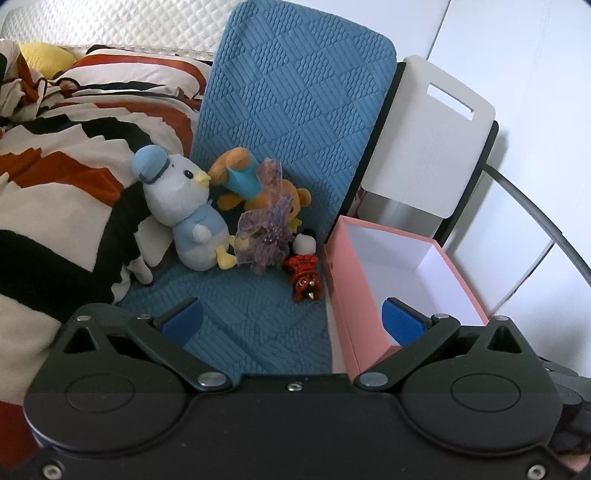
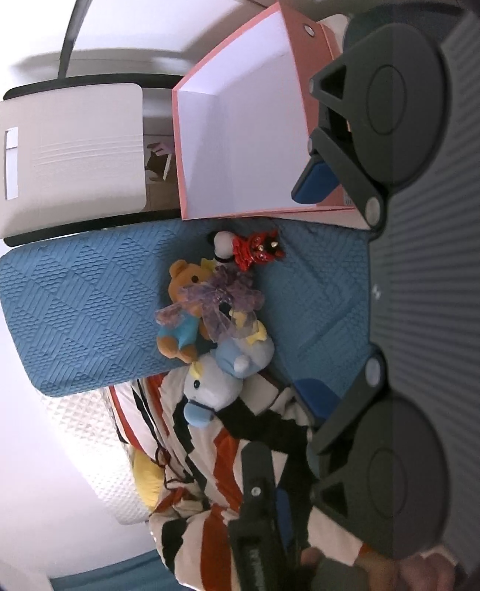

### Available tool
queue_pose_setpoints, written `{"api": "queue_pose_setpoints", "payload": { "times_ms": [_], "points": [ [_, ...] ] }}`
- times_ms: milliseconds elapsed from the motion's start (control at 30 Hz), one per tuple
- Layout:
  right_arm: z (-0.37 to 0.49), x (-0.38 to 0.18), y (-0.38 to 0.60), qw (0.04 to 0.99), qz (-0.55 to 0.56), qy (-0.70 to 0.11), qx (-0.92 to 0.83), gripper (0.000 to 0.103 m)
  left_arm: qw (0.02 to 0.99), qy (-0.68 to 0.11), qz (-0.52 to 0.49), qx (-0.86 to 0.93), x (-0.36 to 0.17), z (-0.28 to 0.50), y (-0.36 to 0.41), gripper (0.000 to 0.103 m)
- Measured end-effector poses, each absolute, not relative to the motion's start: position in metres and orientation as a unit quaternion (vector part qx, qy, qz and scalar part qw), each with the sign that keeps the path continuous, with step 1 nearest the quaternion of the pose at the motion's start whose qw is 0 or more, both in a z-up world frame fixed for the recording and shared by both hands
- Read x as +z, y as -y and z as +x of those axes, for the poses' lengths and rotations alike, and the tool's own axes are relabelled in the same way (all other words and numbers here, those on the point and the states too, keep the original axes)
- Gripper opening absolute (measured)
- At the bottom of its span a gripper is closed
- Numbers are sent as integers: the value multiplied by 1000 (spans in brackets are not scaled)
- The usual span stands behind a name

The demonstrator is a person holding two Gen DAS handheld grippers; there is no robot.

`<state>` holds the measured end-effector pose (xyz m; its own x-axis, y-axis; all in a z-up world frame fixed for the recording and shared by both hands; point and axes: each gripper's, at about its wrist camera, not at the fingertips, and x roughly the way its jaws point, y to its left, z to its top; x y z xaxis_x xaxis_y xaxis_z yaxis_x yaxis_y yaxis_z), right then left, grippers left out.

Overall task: Organize objects
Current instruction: 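Move both tools toward the toys on the blue cushion, then grasp the red robot figure with the right tool while the left tool grasps the purple bow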

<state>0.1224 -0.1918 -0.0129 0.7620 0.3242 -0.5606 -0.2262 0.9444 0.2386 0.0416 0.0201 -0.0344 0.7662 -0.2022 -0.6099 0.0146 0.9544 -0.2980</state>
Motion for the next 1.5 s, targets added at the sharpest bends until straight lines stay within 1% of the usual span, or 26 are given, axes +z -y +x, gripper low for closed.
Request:
{"api": "queue_pose_setpoints", "payload": {
  "times_ms": [67, 100, 133, 533, 667, 700, 733, 867, 933, 1300, 1333, 1367, 1400, 1500],
  "points": [
    [127, -15, 191, 932, 76, -326, 141, 100, 929, -339, -138, -59, -38, 45, -20, 103],
    [128, -16, 190, 930, 76, -332, 141, 95, 928, -340, -138, -60, -40, 48, -21, 103],
    [129, -17, 190, 928, 79, -334, 146, 93, 928, -342, -138, -61, -43, 51, -22, 103],
    [162, -27, 178, 931, 77, -320, 155, 93, 928, -346, -123, -59, -66, 102, -26, 103],
    [177, -34, 172, 933, 77, -316, 154, 92, 930, -346, -107, -54, -84, 127, -26, 103],
    [180, -35, 171, 933, 75, -317, 154, 90, 929, -350, -107, -54, -89, 132, -27, 103],
    [182, -36, 169, 933, 70, -317, 155, 85, 927, -353, -111, -56, -94, 138, -28, 102],
    [194, -44, 160, 936, 52, -313, 149, 83, 924, -354, -136, -58, -108, 157, -37, 102],
    [202, -50, 156, 936, 45, -316, 146, 80, 922, -355, -142, -63, -113, 167, -39, 102],
    [243, -78, 136, 939, 30, -317, 132, 79, 915, -368, -146, -78, -140, 235, -41, 102],
    [247, -81, 134, 937, 28, -322, 131, 77, 913, -372, -144, -82, -144, 241, -40, 99],
    [252, -84, 132, 935, 28, -329, 133, 73, 912, -375, -143, -87, -147, 247, -40, 95],
    [257, -88, 130, 933, 30, -333, 135, 65, 910, -379, -142, -92, -150, 254, -40, 94],
    [269, -99, 122, 933, 14, -340, 117, 59, 908, -383, -139, -101, -159, 269, -40, 91]
  ]
}}
